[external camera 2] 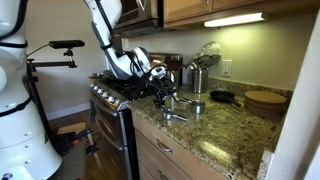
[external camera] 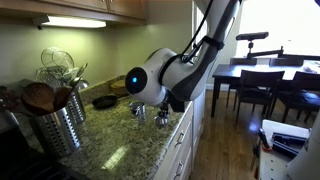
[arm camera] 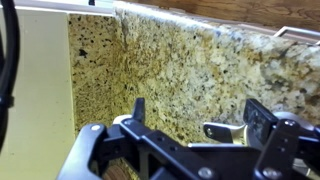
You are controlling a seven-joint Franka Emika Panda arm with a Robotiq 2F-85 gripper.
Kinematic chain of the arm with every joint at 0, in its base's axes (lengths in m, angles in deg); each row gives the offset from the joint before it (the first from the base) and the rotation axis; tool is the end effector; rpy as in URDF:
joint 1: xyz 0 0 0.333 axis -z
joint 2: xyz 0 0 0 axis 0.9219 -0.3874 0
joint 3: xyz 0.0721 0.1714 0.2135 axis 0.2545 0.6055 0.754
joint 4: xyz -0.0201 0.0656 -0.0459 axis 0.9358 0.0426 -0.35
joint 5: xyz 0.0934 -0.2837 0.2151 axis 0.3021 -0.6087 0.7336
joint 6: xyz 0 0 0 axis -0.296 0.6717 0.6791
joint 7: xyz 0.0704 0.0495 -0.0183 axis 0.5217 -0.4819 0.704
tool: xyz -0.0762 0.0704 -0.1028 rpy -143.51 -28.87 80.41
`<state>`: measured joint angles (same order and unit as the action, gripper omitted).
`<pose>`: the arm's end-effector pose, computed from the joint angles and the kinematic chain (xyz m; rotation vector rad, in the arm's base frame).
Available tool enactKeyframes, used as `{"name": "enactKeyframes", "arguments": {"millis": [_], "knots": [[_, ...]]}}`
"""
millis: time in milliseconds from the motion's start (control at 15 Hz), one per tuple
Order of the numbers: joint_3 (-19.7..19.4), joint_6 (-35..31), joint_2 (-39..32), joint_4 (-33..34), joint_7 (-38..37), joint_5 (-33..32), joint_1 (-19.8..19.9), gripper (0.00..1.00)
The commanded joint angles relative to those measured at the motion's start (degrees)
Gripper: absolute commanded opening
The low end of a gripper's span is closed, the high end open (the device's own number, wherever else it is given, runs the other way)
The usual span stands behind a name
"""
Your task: Unstack the cups
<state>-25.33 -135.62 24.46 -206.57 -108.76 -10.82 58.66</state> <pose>0.4785 0.0561 0.1759 2.1876 0.4118 0.1443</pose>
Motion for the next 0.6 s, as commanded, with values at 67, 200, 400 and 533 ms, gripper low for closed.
{"name": "enactKeyframes", "arguments": {"millis": [67,200,400,533], "knots": [[-0.1,-0.3,5.4,-1.0,4.8,4.7,1.6,1.0],[-0.2,-0.8,6.2,-0.3,6.7,7.5,1.9,1.0],[-0.2,-1.8,6.4,1.7,9.5,13.0,2.2,1.0],[-0.3,-2.4,6.0,3.5,10.7,16.8,2.2,1.0]]}}
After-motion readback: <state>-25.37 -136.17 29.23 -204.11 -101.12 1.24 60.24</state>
